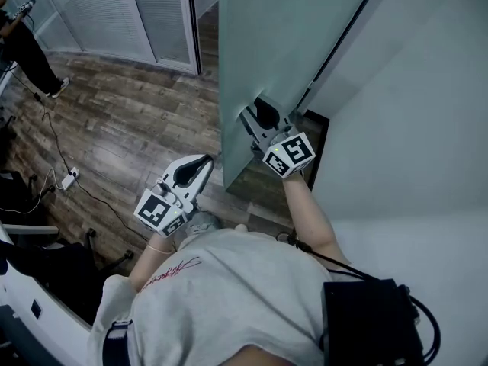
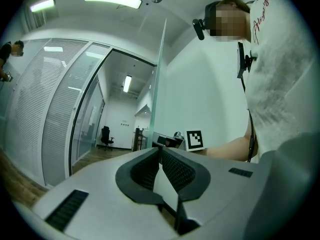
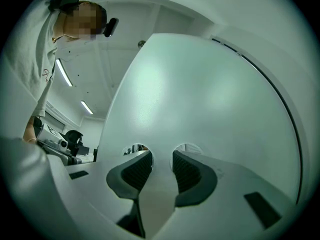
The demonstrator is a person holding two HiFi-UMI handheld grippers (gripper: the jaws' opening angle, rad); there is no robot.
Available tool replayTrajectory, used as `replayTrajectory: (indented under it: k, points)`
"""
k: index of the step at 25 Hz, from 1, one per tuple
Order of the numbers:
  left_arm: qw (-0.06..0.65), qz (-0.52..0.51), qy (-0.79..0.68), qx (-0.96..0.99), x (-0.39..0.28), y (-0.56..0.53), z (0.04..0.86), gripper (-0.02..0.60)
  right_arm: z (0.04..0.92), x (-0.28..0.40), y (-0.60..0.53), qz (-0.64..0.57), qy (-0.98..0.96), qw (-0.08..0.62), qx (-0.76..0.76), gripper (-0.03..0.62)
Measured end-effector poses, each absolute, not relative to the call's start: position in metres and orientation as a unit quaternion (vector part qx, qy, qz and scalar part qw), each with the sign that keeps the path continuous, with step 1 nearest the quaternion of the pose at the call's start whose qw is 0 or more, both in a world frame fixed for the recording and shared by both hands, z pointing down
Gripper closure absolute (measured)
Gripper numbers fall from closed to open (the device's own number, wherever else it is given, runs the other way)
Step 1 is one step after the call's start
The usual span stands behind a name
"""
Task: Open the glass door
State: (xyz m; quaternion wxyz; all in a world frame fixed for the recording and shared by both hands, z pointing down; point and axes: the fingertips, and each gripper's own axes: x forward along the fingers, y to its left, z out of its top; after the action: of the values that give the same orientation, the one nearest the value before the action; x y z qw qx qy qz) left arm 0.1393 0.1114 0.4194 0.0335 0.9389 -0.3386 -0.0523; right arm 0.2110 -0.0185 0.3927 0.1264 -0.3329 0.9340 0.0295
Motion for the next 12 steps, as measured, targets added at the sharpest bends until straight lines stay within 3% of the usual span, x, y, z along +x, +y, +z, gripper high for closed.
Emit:
replayTrajectory:
  k: [12]
  points:
    - [0.038, -0.046, -0.259, 0.964, 0.207, 0.132, 0.417, 0.546, 0.387, 0.272, 0.034, 0.047, 0.935, 0.127, -0.329, 0.461]
